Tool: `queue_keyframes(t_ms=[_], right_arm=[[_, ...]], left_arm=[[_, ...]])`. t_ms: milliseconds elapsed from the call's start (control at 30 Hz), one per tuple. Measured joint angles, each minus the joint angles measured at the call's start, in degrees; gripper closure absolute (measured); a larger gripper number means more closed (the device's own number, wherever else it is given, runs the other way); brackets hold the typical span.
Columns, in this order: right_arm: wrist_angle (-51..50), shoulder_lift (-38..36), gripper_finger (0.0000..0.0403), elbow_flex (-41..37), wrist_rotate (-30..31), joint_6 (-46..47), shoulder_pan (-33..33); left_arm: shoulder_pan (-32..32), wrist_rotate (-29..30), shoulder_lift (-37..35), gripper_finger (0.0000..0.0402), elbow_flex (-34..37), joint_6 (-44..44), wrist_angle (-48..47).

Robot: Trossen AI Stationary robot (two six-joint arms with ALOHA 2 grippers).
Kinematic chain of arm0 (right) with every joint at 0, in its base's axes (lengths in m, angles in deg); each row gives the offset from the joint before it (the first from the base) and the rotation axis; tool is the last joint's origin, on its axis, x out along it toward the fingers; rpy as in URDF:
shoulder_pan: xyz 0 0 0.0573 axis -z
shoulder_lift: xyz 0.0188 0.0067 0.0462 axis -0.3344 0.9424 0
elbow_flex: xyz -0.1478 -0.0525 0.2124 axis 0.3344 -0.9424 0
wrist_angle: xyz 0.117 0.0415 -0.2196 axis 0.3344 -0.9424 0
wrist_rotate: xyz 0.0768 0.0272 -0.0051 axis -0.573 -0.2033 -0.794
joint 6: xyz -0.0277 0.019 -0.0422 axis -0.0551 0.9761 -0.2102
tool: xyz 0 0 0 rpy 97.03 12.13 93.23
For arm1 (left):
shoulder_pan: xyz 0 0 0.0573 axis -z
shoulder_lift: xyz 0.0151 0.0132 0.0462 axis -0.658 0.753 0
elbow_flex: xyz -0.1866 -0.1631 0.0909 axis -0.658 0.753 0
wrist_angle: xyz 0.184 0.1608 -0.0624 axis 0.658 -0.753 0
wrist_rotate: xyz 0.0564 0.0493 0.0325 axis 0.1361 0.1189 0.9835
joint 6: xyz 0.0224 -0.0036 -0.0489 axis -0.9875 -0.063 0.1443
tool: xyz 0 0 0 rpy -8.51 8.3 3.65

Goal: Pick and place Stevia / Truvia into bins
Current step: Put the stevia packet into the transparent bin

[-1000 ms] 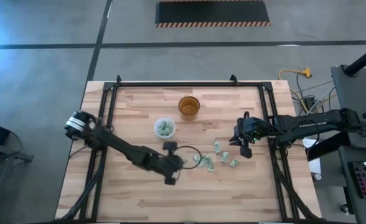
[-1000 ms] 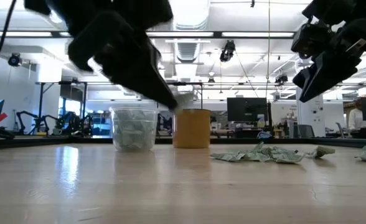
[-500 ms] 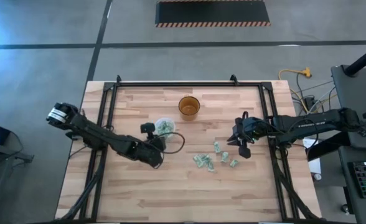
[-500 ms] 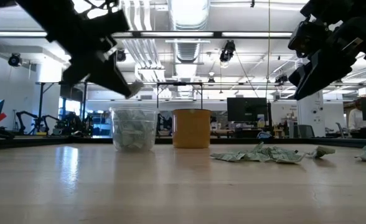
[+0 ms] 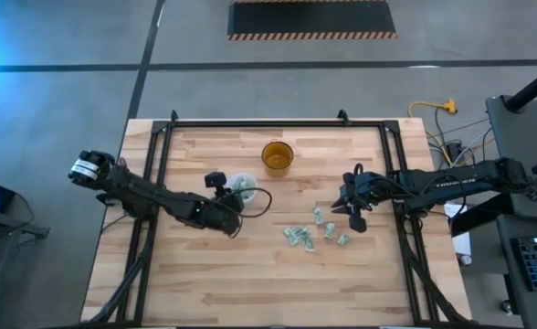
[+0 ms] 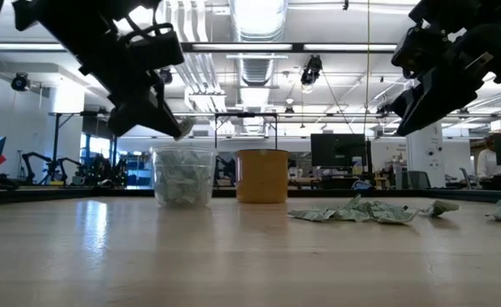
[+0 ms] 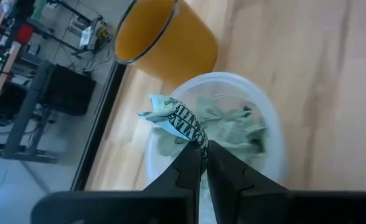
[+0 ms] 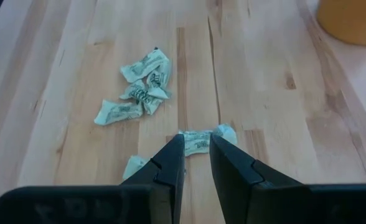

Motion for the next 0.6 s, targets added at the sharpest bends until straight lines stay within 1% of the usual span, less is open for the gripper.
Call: queue_keyframes(t_ms=[200, 300, 400, 600], right_arm=[[0.0, 0.0, 0.0335, 0.0, 0.0, 0.0, 0.0], [0.1, 0.0, 0.0335, 0.0, 0.0, 0.0, 0.0], [0.1, 0.0, 0.0335, 0.0, 0.0, 0.0, 0.0], [0.1, 0.0, 0.0335, 0.0, 0.0, 0.0, 0.0]], left_arm=[[-3.1, -0.5, 0.0, 0.0398, 0.1, -1.2, 0.0], [-3.8, -1.0, 0.0, 0.0386, 0.2, -1.3, 0.0], [-4.0, -1.5, 0.0, 0.036, 0.2, -1.3, -0.1], [-4.0, -1.4, 0.0, 0.0284, 0.2, -1.2, -0.1]])
